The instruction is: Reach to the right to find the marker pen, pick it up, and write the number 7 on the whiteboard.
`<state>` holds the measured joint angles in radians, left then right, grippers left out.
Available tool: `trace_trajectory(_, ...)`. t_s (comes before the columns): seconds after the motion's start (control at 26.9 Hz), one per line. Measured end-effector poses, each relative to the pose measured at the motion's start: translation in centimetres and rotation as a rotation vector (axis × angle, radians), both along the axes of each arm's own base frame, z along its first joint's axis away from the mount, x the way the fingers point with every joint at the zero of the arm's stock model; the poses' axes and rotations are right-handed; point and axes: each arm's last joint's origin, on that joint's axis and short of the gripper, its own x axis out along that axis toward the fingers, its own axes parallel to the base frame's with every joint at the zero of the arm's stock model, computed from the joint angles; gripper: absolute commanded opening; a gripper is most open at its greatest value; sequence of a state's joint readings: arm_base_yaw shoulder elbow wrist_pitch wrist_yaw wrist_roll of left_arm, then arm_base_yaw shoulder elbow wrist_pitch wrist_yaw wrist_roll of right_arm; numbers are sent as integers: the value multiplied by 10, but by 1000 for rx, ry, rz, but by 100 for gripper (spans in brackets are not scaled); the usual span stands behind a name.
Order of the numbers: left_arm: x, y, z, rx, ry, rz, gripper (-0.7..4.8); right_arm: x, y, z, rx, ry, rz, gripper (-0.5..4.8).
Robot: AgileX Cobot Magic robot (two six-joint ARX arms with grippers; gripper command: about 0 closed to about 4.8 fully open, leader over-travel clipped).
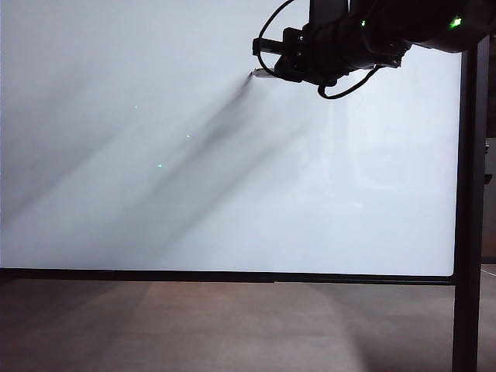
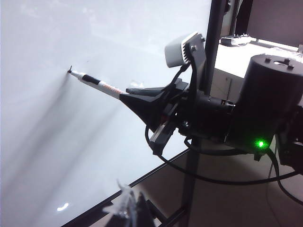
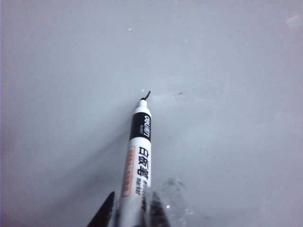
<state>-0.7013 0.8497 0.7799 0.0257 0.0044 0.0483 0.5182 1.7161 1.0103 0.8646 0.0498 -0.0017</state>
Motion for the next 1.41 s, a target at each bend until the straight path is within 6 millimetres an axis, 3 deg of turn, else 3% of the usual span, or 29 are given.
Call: trace_trajectory(1.41, 0, 0, 0, 1, -1, 5, -6, -4, -5, 0, -18, 86, -276, -5)
